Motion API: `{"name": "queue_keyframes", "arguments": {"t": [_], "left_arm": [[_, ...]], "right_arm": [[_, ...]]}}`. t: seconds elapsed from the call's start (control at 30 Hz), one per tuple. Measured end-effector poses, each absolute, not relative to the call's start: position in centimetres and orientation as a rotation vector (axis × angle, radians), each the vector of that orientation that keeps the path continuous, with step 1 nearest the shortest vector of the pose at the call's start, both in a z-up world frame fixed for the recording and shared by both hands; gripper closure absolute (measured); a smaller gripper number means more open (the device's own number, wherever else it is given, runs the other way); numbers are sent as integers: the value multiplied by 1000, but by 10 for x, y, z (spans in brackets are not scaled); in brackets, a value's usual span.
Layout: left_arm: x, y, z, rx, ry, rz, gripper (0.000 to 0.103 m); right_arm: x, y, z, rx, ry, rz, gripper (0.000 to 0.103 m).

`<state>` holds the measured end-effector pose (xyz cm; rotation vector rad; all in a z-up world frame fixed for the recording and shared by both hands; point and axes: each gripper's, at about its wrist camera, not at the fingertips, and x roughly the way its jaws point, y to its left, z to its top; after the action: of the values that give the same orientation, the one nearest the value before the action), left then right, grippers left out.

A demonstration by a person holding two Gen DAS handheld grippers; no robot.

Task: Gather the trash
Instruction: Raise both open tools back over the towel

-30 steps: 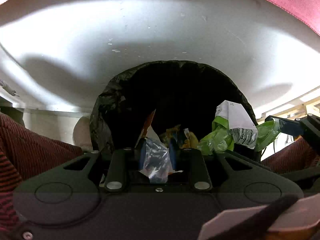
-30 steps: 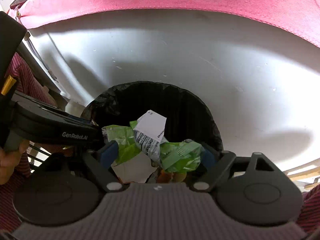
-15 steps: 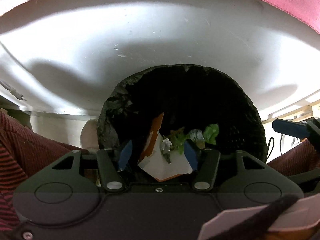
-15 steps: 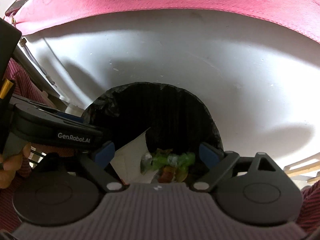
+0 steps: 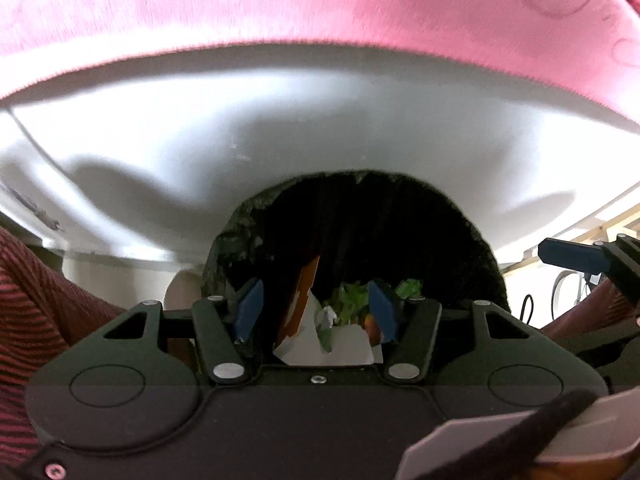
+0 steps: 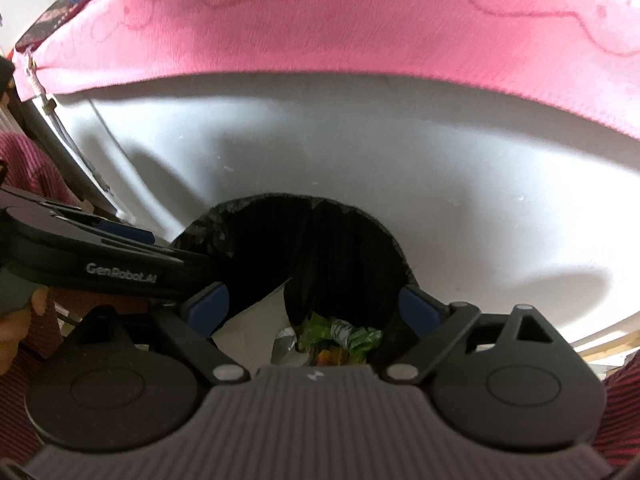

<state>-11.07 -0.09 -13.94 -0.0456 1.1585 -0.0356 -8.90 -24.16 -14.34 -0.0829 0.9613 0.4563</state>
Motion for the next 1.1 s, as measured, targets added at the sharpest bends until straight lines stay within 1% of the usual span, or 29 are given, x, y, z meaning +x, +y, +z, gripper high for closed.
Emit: {"name": "queue_keyframes", "arguments": {"t": [0.2, 0.4, 0.47, 0.5, 0.53, 0.7, 0.9, 0.97, 1.03, 1.1], "left_arm": [[-118, -3, -108, -81, 1105, -99, 47], [-130, -7, -62, -77, 968, -157, 47], [-132, -8, -49, -77, 925, -173, 45], [-134, -8, -42, -78, 902, -180, 41], [-134, -8, -35, -82, 879, -185, 39], [-134, -10, -8, -86, 787, -188, 37], [-117, -4, 10, -66, 711, -156, 35], [-113, -2, 13, -57, 689, -150, 34], [-105, -2, 17, -48, 663, -141, 29], [-97, -2, 19, -37, 644, -138, 27]], "right_arm": [[-97, -252, -114, -84, 868, 472, 6], [-111, -270, -71, -86, 737, 498, 1], [-114, -275, -58, -93, 688, 499, 0], [-115, -276, -52, -97, 664, 495, 0], [-116, -277, -47, -101, 643, 490, 0], [-109, -286, -24, -86, 555, 473, 0], [-100, -283, -14, -95, 494, 440, 0], [-94, -283, -12, -91, 482, 434, 0], [-91, -284, -11, -82, 472, 423, 0], [-85, -286, -10, -70, 468, 415, 0]]}}
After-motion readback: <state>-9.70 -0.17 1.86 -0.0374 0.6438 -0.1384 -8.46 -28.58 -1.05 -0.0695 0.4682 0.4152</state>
